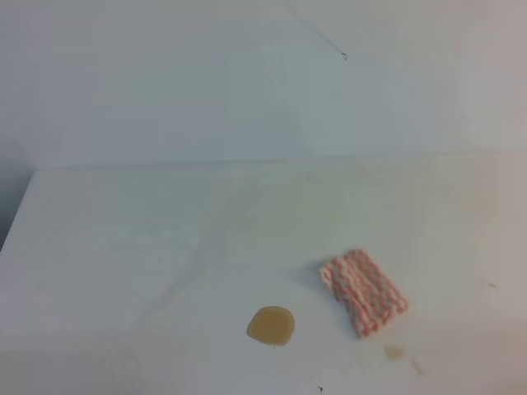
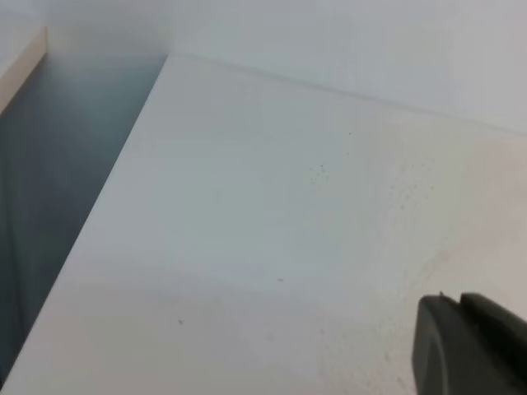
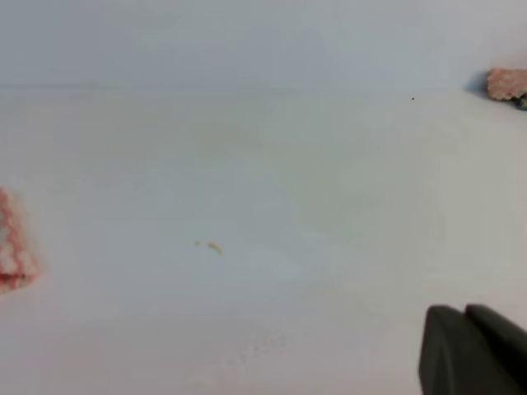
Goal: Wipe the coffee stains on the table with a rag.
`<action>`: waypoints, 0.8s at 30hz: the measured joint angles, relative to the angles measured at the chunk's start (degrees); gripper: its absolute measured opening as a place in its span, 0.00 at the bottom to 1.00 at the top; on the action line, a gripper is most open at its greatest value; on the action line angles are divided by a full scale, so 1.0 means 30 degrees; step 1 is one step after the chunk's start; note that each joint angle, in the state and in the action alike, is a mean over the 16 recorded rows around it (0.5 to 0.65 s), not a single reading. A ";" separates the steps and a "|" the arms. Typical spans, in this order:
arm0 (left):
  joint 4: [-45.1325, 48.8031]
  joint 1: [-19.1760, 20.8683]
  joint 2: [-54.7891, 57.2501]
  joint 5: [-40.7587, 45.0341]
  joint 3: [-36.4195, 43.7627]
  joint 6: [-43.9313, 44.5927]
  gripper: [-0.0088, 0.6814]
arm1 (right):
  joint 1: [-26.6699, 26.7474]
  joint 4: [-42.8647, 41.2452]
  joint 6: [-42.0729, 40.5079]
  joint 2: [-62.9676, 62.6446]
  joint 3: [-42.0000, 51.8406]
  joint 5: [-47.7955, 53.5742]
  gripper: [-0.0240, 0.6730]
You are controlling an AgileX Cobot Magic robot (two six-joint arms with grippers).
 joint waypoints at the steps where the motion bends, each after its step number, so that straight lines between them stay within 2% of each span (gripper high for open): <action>1: 0.0000 0.0000 0.0000 0.0000 0.0000 0.0000 0.01 | -0.0001 -0.0002 0.0000 0.0054 -0.0030 0.0005 0.03; 24: 0.0000 0.0000 0.0000 0.0000 0.0000 0.0000 0.01 | 0.0001 -0.0096 0.0002 -0.0070 0.0000 0.0043 0.03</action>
